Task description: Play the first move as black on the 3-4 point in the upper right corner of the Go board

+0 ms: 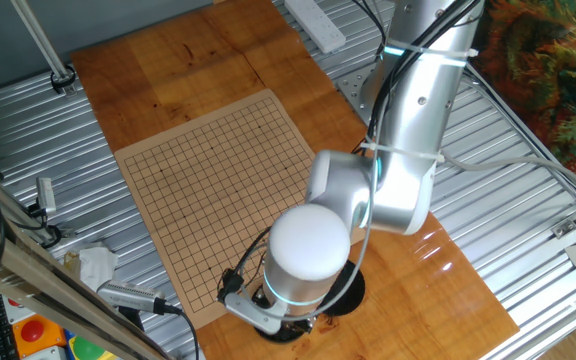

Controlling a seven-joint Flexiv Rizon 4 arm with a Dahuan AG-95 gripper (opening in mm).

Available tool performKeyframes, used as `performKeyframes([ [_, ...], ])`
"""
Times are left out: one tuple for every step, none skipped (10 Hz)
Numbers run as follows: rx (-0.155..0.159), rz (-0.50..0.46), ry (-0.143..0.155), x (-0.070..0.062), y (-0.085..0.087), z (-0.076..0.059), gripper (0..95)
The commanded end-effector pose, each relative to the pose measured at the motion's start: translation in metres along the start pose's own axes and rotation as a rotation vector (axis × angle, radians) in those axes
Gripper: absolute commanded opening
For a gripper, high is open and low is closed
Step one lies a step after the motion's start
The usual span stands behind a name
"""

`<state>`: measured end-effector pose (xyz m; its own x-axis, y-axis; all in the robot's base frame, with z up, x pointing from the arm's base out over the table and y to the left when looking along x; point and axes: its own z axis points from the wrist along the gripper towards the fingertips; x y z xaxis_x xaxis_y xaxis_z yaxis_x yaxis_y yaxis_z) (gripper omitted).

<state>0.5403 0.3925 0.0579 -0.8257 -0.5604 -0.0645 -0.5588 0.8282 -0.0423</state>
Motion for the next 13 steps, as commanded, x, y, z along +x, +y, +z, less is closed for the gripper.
performKeyframes([
  [-0.005, -0.008, -0.001, 0.0, 0.001, 0.0, 19.0],
  [-0.006, -0.017, -0.002, 0.0, 0.002, 0.0, 19.0],
  [-0.009, -0.023, -0.004, 0.0, 0.003, 0.0, 19.0],
  [-0.013, -0.024, -0.006, -0.001, 0.005, 0.001, 19.0],
  [-0.013, -0.027, -0.007, -0.001, 0.006, 0.001, 19.0],
  [-0.014, -0.04, -0.007, -0.001, 0.007, 0.001, 38.0],
  [-0.014, -0.046, -0.007, -0.001, 0.007, 0.001, 38.0],
  [-0.014, -0.048, -0.008, -0.001, 0.007, 0.002, 38.0],
  [-0.013, -0.055, -0.007, -0.001, 0.008, 0.002, 38.0],
  [-0.013, -0.055, -0.007, -0.001, 0.008, 0.002, 38.0],
  [-0.012, -0.055, -0.007, -0.001, 0.009, 0.003, 38.0],
  [-0.011, -0.055, -0.007, -0.001, 0.01, 0.004, 38.0],
  [-0.013, -0.051, -0.008, -0.002, 0.011, 0.005, 38.0],
])
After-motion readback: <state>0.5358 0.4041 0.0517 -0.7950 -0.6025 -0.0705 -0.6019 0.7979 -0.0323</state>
